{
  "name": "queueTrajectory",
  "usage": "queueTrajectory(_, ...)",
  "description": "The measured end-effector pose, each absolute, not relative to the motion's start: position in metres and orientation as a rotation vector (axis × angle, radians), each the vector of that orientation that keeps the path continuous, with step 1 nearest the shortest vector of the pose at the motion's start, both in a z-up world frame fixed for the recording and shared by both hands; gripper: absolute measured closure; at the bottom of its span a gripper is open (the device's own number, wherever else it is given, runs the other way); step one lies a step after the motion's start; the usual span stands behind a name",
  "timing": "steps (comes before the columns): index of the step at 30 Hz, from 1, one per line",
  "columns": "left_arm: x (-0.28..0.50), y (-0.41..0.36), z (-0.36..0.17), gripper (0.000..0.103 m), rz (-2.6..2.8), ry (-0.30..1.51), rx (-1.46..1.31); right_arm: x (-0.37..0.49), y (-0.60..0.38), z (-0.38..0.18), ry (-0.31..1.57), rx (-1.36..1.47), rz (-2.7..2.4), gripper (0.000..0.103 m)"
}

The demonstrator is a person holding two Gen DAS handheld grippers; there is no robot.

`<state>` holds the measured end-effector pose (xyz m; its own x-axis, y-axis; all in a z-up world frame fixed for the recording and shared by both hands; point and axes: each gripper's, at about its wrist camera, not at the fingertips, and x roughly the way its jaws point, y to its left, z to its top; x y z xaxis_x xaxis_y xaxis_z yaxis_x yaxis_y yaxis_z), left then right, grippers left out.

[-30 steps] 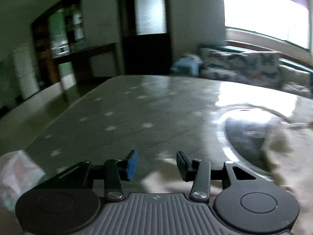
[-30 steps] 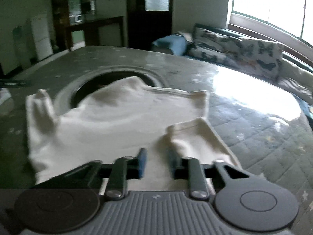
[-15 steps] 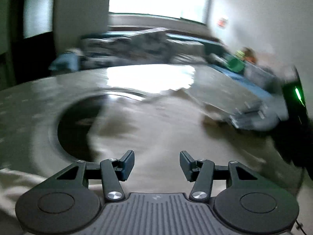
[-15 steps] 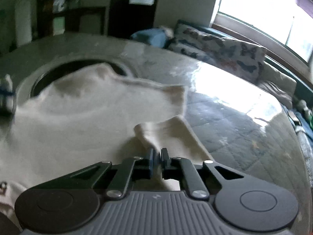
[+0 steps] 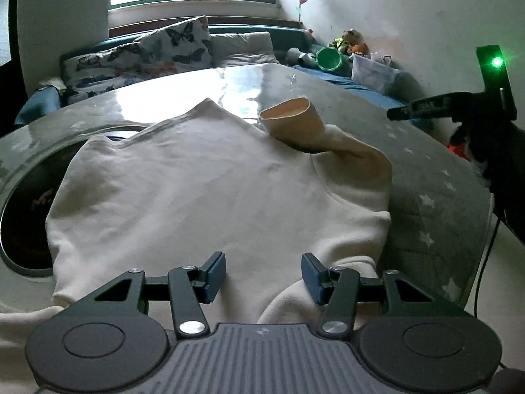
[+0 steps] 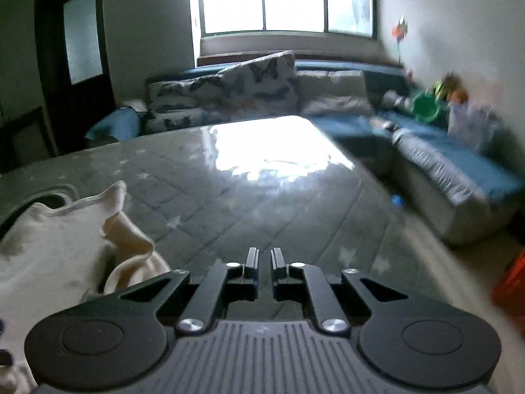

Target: Fold clothes

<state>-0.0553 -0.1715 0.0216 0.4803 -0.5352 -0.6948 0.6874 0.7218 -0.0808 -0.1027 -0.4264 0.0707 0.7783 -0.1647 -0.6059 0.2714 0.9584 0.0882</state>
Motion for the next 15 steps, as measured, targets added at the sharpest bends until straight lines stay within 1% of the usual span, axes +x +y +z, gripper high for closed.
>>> queueTrajectory(1,-0.055,-0.173,0.023,0.048,-0.754,0.762,0.221,-0.102,-0.424,0.071,0.636,0.175,-0.212,0.093)
queueTrajectory(2,-0.055,-0.174,0.024,0.048,-0.757,0.761,0.220,-0.099,-0.418,0.072,0.632,0.160,-0.170,0.088)
queueTrajectory(3,-0.054,-0.176,0.026,0.048,-0.759,0.759,0.219,-0.094,-0.410,0.073,0.635,0.144,-0.121,0.080)
queueTrajectory(4,-0.055,-0.177,0.028,0.047,-0.761,0.759,0.218,-0.088,-0.401,0.075,0.639,0.129,-0.078,0.076)
queueTrajectory(7,-0.058,-0.180,0.030,0.046,-0.773,0.753,0.219,-0.067,-0.378,0.076,0.653,0.069,0.024,0.074)
queueTrajectory(9,-0.059,-0.181,0.029,0.045,-0.780,0.753,0.224,-0.050,-0.366,0.073,0.669,0.018,0.057,0.065)
queueTrajectory(11,-0.061,-0.181,0.029,0.045,-0.782,0.757,0.228,-0.033,-0.359,0.067,0.699,-0.034,0.090,0.061)
queueTrajectory(14,-0.060,-0.180,0.028,0.045,-0.787,0.761,0.227,-0.017,-0.347,0.060,0.730,-0.104,0.103,0.062)
queueTrajectory(15,-0.060,-0.180,0.028,0.045,-0.790,0.761,0.227,-0.014,-0.345,0.059,0.733,-0.116,0.102,0.066)
